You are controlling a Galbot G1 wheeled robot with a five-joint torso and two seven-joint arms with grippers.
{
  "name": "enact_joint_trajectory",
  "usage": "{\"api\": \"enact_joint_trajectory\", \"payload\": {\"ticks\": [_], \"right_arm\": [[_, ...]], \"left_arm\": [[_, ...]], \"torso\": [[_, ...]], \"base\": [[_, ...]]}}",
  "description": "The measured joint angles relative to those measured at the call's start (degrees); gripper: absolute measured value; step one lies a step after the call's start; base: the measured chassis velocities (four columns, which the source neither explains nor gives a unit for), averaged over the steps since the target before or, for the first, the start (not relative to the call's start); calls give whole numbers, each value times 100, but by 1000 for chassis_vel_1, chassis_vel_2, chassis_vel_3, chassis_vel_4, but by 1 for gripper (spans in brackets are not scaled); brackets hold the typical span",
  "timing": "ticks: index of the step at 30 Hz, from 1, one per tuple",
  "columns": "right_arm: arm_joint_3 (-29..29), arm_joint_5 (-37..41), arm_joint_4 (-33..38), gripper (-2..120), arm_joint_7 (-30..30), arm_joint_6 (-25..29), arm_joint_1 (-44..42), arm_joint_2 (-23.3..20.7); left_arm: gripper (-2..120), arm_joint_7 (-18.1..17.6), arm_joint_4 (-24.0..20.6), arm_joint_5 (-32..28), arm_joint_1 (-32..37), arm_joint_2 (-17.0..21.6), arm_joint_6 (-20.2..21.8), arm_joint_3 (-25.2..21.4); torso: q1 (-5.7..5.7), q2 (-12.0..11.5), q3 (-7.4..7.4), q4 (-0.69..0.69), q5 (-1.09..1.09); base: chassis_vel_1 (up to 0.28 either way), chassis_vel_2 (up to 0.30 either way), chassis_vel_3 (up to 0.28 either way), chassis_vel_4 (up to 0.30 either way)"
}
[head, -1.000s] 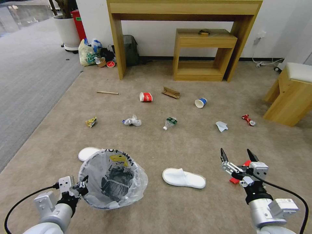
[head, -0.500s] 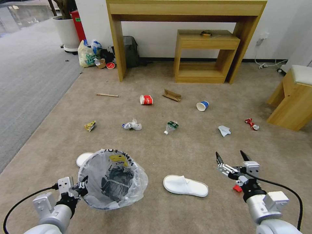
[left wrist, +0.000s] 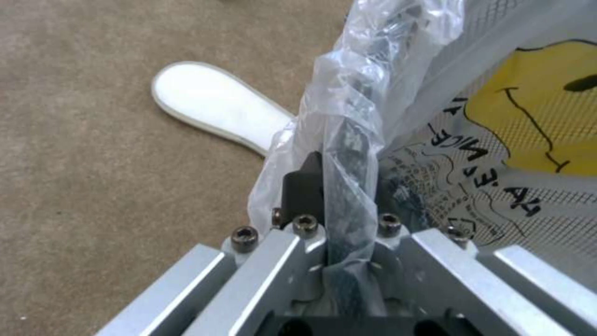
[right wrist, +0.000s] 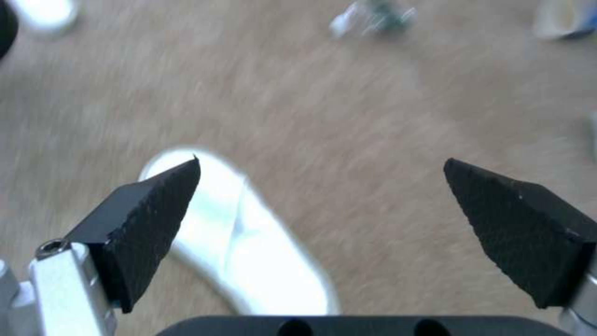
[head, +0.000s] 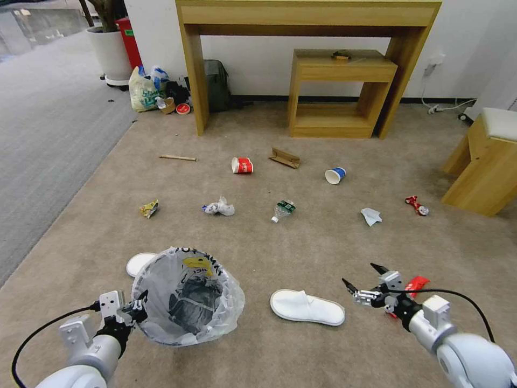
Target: Pick up the trash bin and place the garbage on the floor into it.
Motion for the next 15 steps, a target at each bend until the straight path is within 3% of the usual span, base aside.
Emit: {"api": "enact_joint_trajectory", "payload": {"ticks": [3,6,9,10,15], "right_arm": [[-391,-183,-610,100,-387,135,319,-61],[-960,-540,-1572,100,-860,635,886,-57],[-1306,-890,-2112,100,-968,1005,1355,58],[-1465,-1159,-2432,100,-1011,1273,1705,188],[-1752,-1419,-2912,100,-1084,1474,2200,488]], "left_arm": [[0,0,-5,4,27,-30,-23,-35],[0,-4,-42,42,82,-102,-45,-73],[0,-5,-88,66,127,-147,-61,-95],[0,-5,-137,71,169,-163,-74,-116],[0,-13,-242,81,278,-167,-81,-150]], "torso": [[0,0,0,-1,-1],[0,0,0,-3,-3],[1,0,0,-5,0],[0,0,0,0,-1],[0,0,0,1,0]], "base": [[0,0,0,0],[0,0,0,0],[0,0,0,0],[0,0,0,0],[0,0,0,0]]}}
